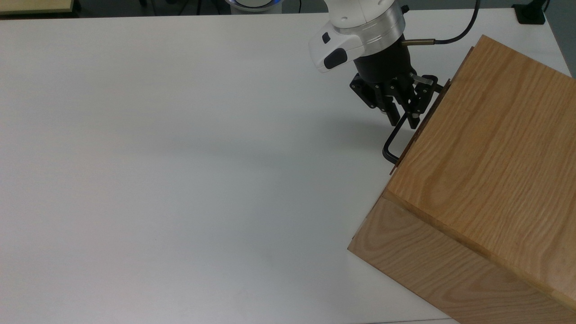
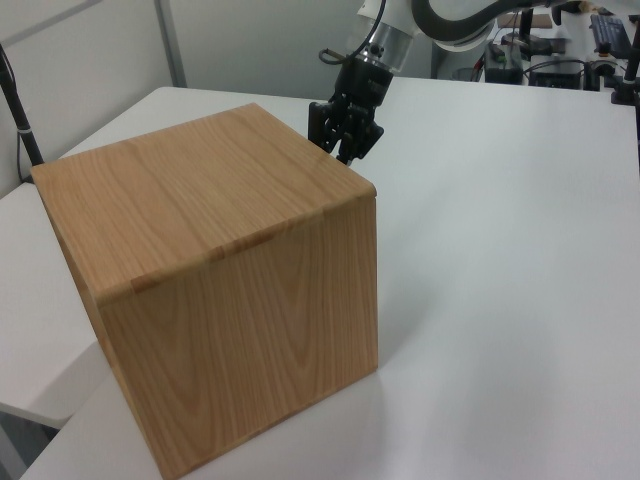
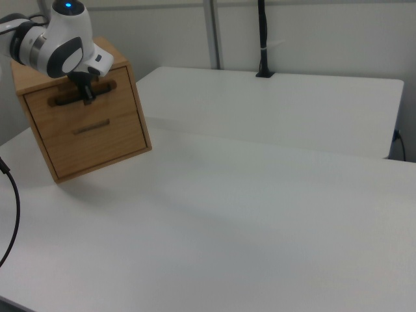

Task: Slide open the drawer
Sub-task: 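Lower the gripper onto the black handle and close it, then pull the handle straight out of the cabinet, sliding the drawer open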

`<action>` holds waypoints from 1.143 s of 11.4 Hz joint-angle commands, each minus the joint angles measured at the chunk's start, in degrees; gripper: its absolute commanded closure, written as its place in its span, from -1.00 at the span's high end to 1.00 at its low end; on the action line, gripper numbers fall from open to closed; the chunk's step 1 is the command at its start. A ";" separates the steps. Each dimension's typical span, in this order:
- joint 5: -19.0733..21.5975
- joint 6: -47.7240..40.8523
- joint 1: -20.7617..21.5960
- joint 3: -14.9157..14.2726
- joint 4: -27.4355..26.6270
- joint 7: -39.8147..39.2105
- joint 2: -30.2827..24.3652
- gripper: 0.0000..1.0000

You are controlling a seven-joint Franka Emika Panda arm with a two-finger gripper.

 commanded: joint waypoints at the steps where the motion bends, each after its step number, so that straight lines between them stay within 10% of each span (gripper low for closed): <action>1: 1.39 1.05 0.35 -0.67 0.39 -1.02 -0.32 -1.00; 9: 2.62 -12.04 -3.60 -1.99 -7.06 -10.33 -11.20 -1.00; 13: 2.62 -22.93 -7.20 -7.96 -9.88 -18.67 -16.74 -1.00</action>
